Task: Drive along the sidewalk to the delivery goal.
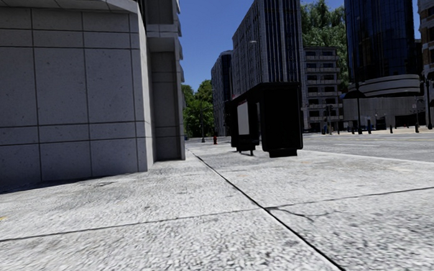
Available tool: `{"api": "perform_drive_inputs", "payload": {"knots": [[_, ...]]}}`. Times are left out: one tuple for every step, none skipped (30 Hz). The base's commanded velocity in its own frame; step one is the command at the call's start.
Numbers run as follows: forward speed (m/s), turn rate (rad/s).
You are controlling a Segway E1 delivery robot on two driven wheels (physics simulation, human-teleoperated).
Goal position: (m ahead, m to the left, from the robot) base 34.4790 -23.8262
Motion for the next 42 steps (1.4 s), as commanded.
{"api": "perform_drive_inputs", "payload": {"knots": [[2.00,0.00],[2.00,0.00],[2.00,0.00],[2.00,0.00],[2.00,0.00],[2.00,0.00],[2.00,0.00],[2.00,0.00],[2.00,0.00],[2.00,0.00],[2.00,0.00],[2.00,0.00],[2.00,0.00],[2.00,0.00],[2.00,0.00],[2.00,0.00],[2.00,0.00],[2.00,0.00],[2.00,0.00],[2.00,0.00],[2.00,0.00],[2.00,0.00],[2.00,0.00],[2.00,0.00],[2.00,0.00],[2.00,0.00],[2.00,0.00],[2.00,0.00],[2.00,0.00],[2.00,0.00],[2.00,0.00],[2.00,0.00],[2.00,0.00],[2.00,0.00],[2.00,0.00],[2.00,0.00],[2.00,0.00],[2.00,0.00],[2.00,0.00],[2.00,0.00],[2.00,0.00],[2.00,0.00]]}}
